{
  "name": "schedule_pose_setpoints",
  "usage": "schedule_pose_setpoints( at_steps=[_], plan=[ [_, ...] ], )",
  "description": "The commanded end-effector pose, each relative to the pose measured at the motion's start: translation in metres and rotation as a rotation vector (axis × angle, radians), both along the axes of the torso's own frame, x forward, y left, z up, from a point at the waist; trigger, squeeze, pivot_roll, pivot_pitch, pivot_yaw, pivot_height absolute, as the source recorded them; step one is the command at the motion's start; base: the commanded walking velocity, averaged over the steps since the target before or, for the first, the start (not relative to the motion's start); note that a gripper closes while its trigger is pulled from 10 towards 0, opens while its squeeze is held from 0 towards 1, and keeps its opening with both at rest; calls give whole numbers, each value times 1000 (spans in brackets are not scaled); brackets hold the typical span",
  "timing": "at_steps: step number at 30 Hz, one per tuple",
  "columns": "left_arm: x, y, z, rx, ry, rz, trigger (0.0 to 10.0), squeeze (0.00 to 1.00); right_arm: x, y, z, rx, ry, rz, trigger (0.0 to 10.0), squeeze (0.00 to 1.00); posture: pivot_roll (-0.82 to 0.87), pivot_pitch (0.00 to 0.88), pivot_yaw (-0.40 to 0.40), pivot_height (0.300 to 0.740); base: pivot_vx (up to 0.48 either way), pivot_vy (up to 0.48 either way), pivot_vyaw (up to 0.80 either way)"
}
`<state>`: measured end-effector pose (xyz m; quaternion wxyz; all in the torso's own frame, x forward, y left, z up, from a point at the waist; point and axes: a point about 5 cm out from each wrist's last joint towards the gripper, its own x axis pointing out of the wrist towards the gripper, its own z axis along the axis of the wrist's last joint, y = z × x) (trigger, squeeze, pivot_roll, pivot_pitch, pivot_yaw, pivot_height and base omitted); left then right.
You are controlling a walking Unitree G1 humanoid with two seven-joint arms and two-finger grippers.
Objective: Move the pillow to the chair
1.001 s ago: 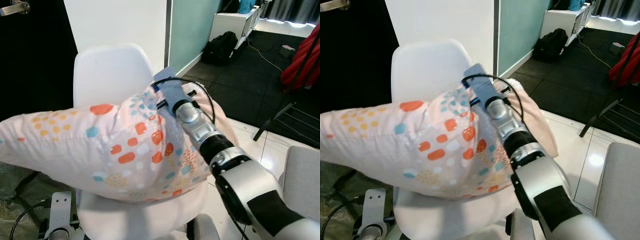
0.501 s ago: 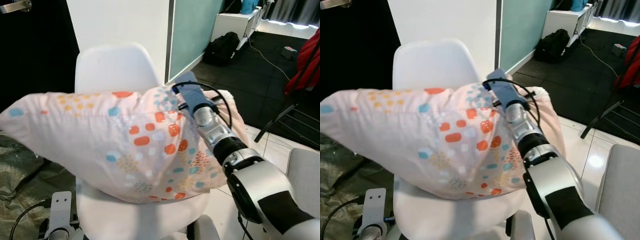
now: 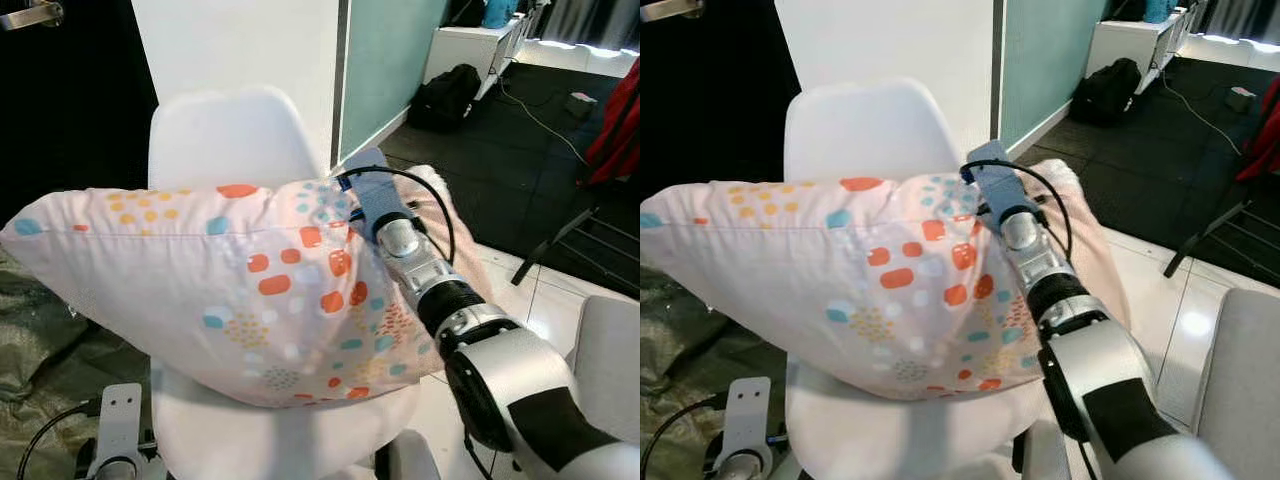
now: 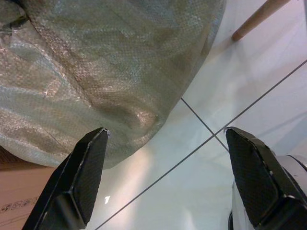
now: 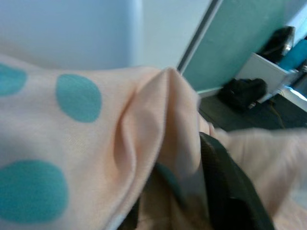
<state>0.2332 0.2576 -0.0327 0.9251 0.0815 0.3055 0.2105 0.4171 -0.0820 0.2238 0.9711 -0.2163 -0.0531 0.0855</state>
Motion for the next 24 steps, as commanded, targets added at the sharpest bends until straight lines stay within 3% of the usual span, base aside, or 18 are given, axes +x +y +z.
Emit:
schedule_pose_setpoints(
  at_steps=[1, 3, 4, 5, 10, 13, 14, 16, 17, 18, 20, 24],
  plan=[
    [0, -8, -3, -8, 15, -37, 10000, 0, -1, 4, -2, -21, -9, -11, 10000, 1000, -37, 94, -21, 453, 0, 0, 0],
    [0, -8, -3, -8, 15, -37, 10000, 0, -1, 4, -2, -21, -9, -11, 10000, 1000, -37, 94, -21, 453, 0, 0, 0],
    [0, -9, -3, -9, 15, -37, 10000, 0, 0, -1, 2, -34, -37, -46, 10000, 1000, -39, 94, -21, 453, 0, 0, 0],
    [1, -9, -3, -10, 14, -38, 10000, 0, 4, -16, 17, -27, -103, -134, 10000, 1000, -47, 93, -21, 453, 0, 0, 0],
    [1, -9, -3, -12, 12, -38, 10000, 0, 6, -37, 31, -43, -170, -246, 10000, 1000, -52, 92, -22, 453, 0, 0, 0],
    [2, -10, -3, -15, 11, -40, 10000, 0, 8, -59, 41, 45, -183, -316, 10000, 1000, -58, 85, -22, 453, 0, 0, 0],
    [2, -10, -3, -15, 12, -42, 10000, 0, 8, -64, 42, 105, -171, -319, 10000, 1000, -58, 82, -22, 453, 0, 0, 0],
    [2, -10, -3, -15, 12, -42, 10000, 0, 8, -64, 42, 105, -171, -319, 10000, 1000, -58, 82, -22, 453, 0, 0, 0],
    [2, -11, -3, -16, 12, -43, 10000, 0, 8, -67, 42, 173, -148, -308, 10000, 1000, -56, 80, -23, 453, 0, 0, 0],
    [2, -11, -3, -16, 12, -43, 10000, 0, 8, -67, 42, 173, -148, -308, 10000, 1000, -56, 80, -23, 453, 0, 0, 0],
    [2, -11, -3, -16, 13, -44, 10000, 0, 9, -65, 38, 339, -75, -221, 10000, 1000, -54, 77, -24, 453, 0, 0, 0],
    [2, -12, -3, -17, 14, -45, 10000, 0, 9, -53, 34, 418, -24, -81, 10000, 965, -60, 69, -21, 453, 0, 0, 0]
  ],
)
